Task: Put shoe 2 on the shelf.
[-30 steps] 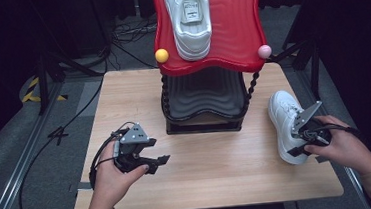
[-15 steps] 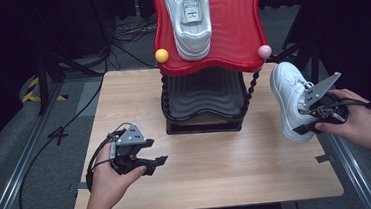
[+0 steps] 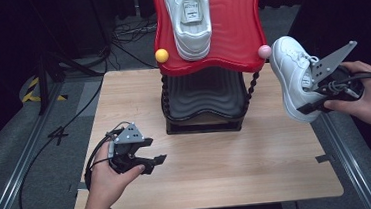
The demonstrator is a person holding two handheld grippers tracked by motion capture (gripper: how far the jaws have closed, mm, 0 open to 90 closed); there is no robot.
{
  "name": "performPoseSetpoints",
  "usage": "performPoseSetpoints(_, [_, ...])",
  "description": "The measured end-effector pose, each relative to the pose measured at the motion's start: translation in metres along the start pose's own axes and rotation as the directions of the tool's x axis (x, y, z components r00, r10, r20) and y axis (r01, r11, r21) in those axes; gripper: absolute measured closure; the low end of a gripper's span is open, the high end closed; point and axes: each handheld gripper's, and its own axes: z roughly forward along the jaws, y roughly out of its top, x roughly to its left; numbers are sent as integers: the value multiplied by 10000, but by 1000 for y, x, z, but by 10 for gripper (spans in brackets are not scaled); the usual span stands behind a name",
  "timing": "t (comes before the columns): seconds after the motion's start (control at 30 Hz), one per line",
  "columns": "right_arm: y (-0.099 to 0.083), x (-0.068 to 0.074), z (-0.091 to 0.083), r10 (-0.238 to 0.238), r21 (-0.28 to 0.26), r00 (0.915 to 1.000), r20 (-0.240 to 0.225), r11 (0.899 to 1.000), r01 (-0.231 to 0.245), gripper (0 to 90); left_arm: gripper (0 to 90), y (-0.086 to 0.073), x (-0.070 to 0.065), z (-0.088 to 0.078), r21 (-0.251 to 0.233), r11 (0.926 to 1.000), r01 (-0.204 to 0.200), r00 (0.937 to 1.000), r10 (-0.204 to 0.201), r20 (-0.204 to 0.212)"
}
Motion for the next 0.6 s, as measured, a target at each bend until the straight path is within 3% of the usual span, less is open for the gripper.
performPoseSetpoints(0.6, [41, -10, -53, -175, -291, 9975, 689, 9994, 195, 746, 328, -3, 7, 3, 139, 9998, 167, 9997, -169, 149])
